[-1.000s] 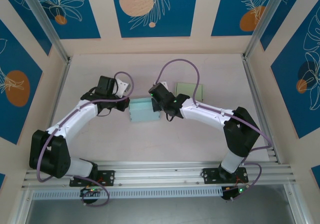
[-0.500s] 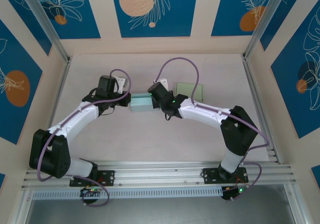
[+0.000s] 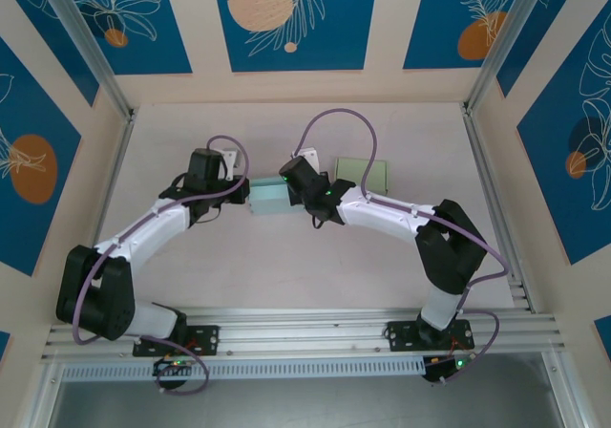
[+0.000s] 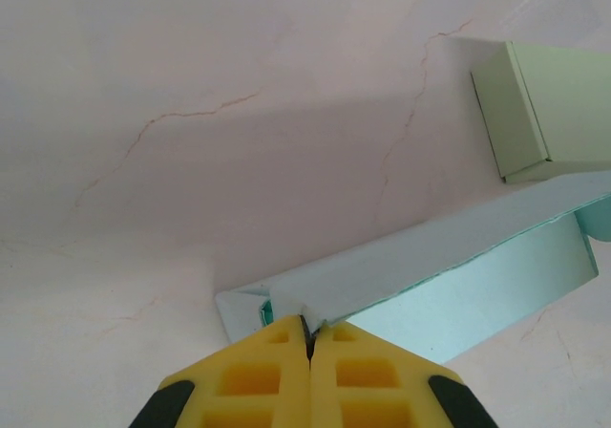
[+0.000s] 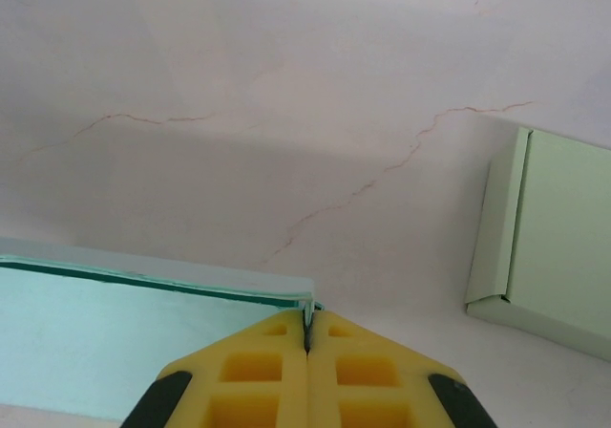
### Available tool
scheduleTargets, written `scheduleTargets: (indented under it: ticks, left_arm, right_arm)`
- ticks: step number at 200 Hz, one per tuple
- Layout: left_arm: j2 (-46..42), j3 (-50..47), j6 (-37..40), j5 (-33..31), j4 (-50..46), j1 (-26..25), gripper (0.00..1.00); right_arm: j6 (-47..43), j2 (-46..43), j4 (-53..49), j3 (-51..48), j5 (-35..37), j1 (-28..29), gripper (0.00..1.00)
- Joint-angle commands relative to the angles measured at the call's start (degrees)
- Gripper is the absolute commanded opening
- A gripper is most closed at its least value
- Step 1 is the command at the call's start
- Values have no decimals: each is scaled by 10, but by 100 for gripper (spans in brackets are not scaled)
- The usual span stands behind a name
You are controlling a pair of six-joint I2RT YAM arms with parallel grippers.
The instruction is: Fold the paper box
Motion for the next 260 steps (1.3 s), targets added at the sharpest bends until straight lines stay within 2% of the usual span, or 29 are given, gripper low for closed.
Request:
scheduleTargets:
  ticks: [1, 65, 106, 260]
  left_arm:
    - [10, -16, -16, 18, 23, -15, 0]
    - [11, -21, -46, 38, 47, -15, 0]
    - [16, -37, -40, 20, 49, -15, 0]
    - [36, -83, -15, -94, 53, -15, 0]
  right_arm:
    - [0, 17, -5, 7, -24, 11, 0]
    - [0, 22, -7, 10, -24, 11, 0]
    - [2, 22, -11, 8, -23, 10, 0]
    - [43, 13, -8, -41, -32, 8, 0]
